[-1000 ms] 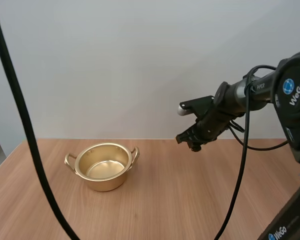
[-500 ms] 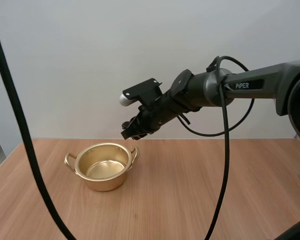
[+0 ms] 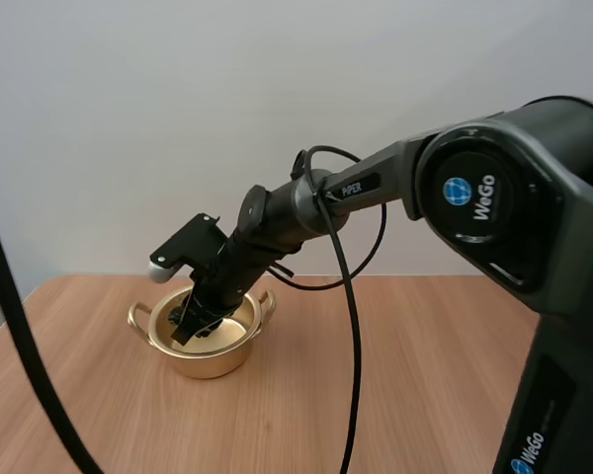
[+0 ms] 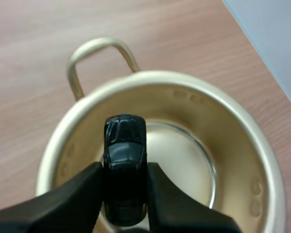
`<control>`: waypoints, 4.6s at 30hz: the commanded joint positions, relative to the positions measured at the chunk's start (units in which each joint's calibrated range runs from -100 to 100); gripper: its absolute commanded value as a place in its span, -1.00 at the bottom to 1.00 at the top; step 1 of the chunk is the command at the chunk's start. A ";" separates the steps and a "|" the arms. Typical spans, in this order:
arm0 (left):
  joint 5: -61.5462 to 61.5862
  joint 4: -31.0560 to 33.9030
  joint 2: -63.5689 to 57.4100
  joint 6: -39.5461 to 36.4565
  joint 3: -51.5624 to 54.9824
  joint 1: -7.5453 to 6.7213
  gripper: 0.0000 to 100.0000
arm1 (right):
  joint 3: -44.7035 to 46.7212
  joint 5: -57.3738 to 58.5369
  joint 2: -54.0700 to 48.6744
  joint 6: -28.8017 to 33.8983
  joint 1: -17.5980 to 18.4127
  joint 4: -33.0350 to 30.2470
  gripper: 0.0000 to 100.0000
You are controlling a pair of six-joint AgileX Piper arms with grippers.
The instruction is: Open the pot, put the car inside, and close it
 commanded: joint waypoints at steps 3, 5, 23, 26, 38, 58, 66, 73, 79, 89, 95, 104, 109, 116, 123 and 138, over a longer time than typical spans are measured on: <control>1.49 -0.01 -0.03 -0.01 -1.37 0.02 -1.00 | -0.04 -5.14 1.55 2.49 0.01 -5.19 -1.00; 2.65 -0.01 -0.03 -0.01 -1.76 0.02 -1.00 | -0.04 -5.34 2.01 2.49 0.01 -5.59 -1.00; 7.48 -0.01 -0.03 -0.01 -1.76 0.02 -1.00 | -0.04 -10.85 6.80 2.41 0.01 -10.71 -0.50; 7.48 -0.01 -0.03 -0.01 -1.76 0.02 -1.00 | -0.04 -11.66 6.80 3.34 0.01 -10.71 0.26; 8.00 -0.01 -0.03 -0.01 -1.76 0.02 -1.00 | -0.04 -12.73 3.40 4.63 0.01 -10.93 0.35; 25.07 7.24 5.52 -0.89 13.36 0.02 -1.00 | -0.04 2.08 -32.34 18.09 -19.43 -11.37 -1.00; 9.79 6.78 9.22 -3.04 29.53 0.91 -1.00 | 7.42 -3.23 -43.75 20.26 -25.71 -10.69 -1.00; -7.77 -2.78 9.34 -1.05 45.89 2.54 -1.00 | 19.27 -16.65 -54.27 20.26 -25.79 -9.82 -1.00; -19.77 -3.48 11.90 1.26 57.50 2.54 -1.00 | 23.78 -17.12 -56.15 20.26 -25.96 -10.09 -1.00; -16.39 -4.14 21.52 7.44 64.03 2.54 -1.00 | 24.21 -18.51 -56.52 20.26 -27.44 -9.75 -1.00; -2.94 -7.12 25.96 11.74 60.29 2.54 -1.00 | 24.21 -18.51 -56.52 20.26 -27.44 -9.75 -1.00; 19.29 -8.45 36.08 9.74 51.96 2.54 -1.00 | 24.21 -18.17 -56.52 20.26 -27.44 -10.09 -1.00; 21.08 -8.00 40.22 9.28 51.77 2.54 -1.00 | 24.21 -18.00 -56.52 20.26 -27.44 -10.13 -1.00; 20.60 -7.27 43.73 9.28 51.77 2.54 -1.00 | 24.21 -18.00 -56.52 20.26 -27.44 -10.58 -1.00; 20.05 -3.03 46.53 8.19 51.77 2.54 -1.00 | 24.21 -18.00 -56.52 20.26 -27.44 -10.72 -1.00; 17.44 -2.54 50.17 8.06 51.77 2.54 -1.00 | 24.21 -17.82 -56.52 20.26 -27.44 -10.91 -1.00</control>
